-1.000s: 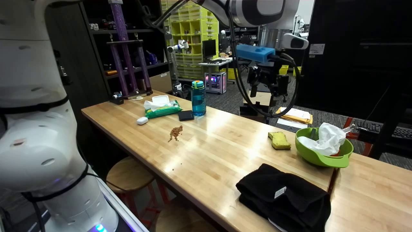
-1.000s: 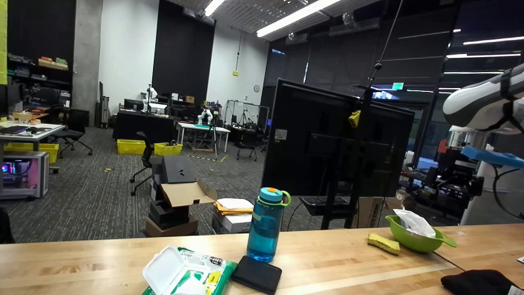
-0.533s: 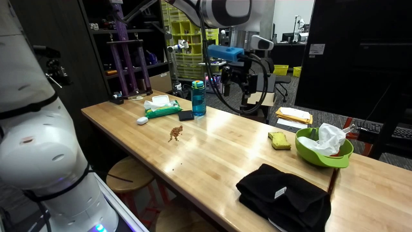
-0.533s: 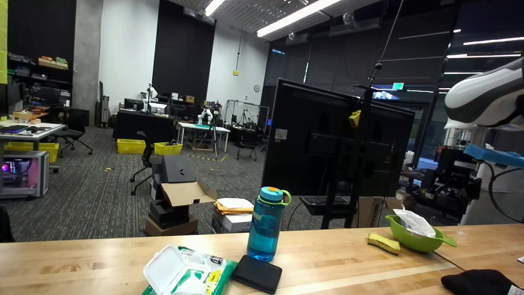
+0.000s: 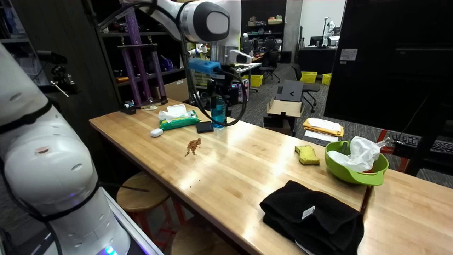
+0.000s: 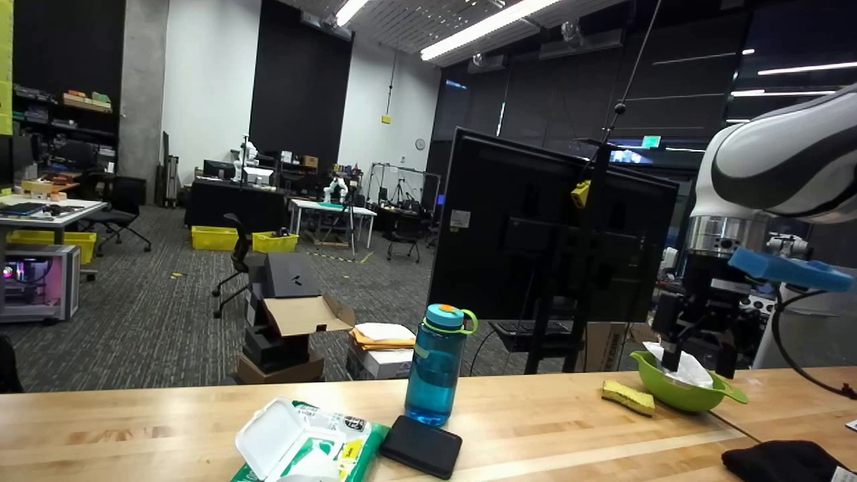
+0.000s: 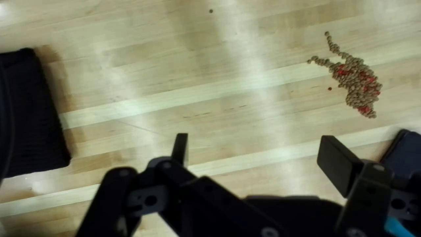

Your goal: Put the tissue in the green bowl

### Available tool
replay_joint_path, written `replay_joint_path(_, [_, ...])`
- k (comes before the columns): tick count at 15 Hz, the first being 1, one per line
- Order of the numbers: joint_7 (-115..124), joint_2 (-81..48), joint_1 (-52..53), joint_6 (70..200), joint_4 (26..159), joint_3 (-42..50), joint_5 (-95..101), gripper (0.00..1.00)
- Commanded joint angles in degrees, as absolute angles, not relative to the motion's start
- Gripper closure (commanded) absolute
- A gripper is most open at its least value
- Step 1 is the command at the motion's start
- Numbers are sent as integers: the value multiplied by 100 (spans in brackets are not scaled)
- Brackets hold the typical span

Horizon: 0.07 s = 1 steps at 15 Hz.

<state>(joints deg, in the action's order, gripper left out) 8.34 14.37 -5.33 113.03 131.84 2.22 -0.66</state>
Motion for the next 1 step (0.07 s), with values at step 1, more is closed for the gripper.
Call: replay_joint_path(1, [901, 1479, -454, 11322, 13269, 201, -59, 0])
